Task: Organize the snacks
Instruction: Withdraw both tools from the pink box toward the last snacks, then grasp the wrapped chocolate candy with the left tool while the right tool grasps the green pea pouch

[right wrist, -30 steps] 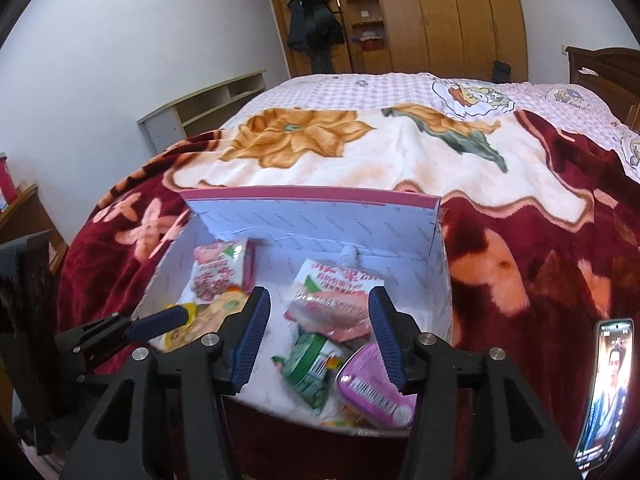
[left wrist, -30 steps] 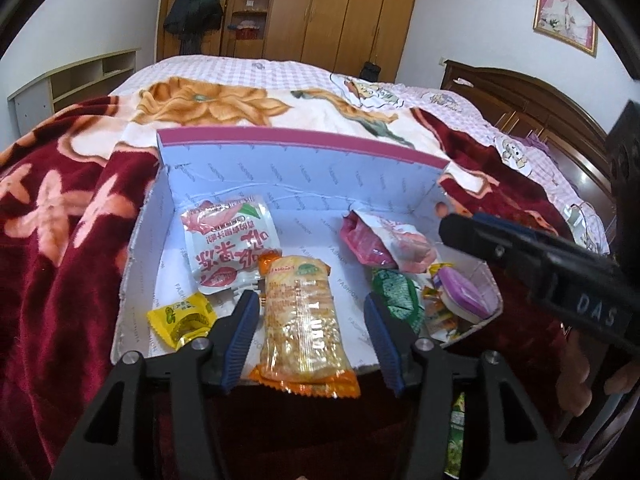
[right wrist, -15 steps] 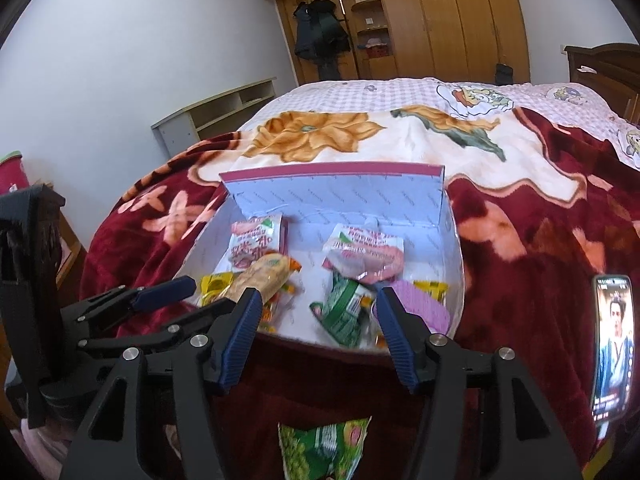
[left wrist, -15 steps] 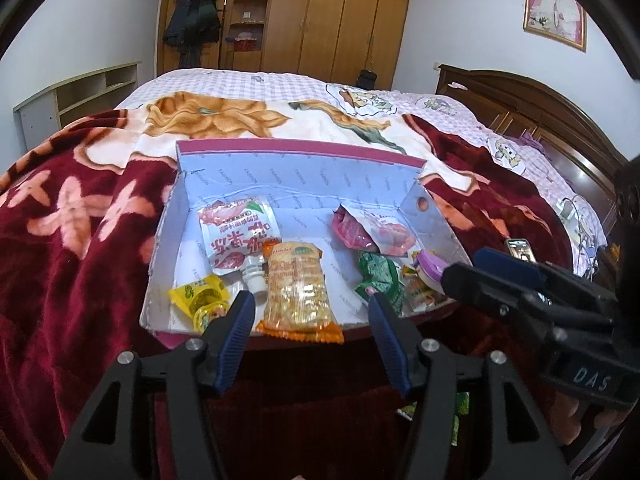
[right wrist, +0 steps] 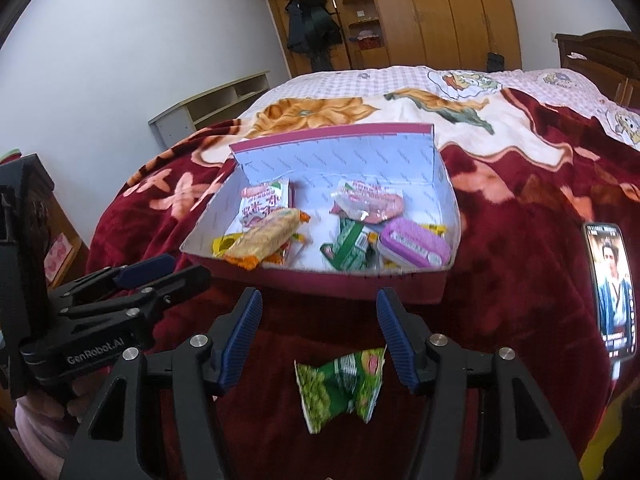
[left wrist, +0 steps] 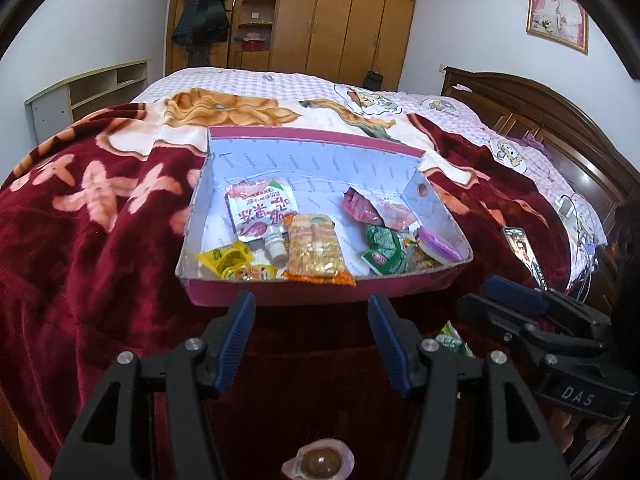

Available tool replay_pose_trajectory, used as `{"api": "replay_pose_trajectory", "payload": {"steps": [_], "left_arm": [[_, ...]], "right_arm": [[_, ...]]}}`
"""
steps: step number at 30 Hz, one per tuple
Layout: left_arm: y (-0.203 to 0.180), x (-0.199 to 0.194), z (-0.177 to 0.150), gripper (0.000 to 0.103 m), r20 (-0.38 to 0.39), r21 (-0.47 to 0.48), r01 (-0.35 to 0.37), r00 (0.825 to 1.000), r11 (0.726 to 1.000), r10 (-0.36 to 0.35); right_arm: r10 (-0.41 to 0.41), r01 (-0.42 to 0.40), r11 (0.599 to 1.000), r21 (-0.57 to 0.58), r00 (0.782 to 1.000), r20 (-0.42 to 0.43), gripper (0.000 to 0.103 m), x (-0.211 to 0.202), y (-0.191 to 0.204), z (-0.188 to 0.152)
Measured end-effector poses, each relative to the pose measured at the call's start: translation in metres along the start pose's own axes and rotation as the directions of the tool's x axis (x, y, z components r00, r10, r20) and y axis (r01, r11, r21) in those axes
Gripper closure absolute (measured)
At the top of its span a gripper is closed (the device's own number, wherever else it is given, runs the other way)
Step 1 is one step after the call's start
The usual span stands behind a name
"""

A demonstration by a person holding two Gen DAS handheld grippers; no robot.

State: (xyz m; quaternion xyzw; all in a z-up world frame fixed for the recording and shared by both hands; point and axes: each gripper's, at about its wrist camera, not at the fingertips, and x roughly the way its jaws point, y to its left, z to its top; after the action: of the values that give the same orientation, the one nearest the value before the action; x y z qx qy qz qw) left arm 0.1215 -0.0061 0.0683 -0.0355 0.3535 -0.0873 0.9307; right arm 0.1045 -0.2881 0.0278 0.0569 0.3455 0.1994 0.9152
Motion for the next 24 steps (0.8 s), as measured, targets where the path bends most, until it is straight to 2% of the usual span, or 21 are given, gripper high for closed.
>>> {"api": "replay_pose_trajectory", "payload": {"steps": [14,24], "left_arm": [[0.000,-0.021,-0.034,0.041,-0.030,-0.002,0.030,0.999,1.000,-0.030],[0.003,-0.023,-0.064,0.041,-0.068,0.001,0.016,0.998,1.000,-0.015]], "right_arm": [[-0.002,0.003,0.999,0.038,1.000,-0.013,0.042,-0.012,0.005,-0.030],[0.007,-0.004,0.997,0.080,0.999,-0.038,0.042,-0.013,0.000,-0.053]]}}
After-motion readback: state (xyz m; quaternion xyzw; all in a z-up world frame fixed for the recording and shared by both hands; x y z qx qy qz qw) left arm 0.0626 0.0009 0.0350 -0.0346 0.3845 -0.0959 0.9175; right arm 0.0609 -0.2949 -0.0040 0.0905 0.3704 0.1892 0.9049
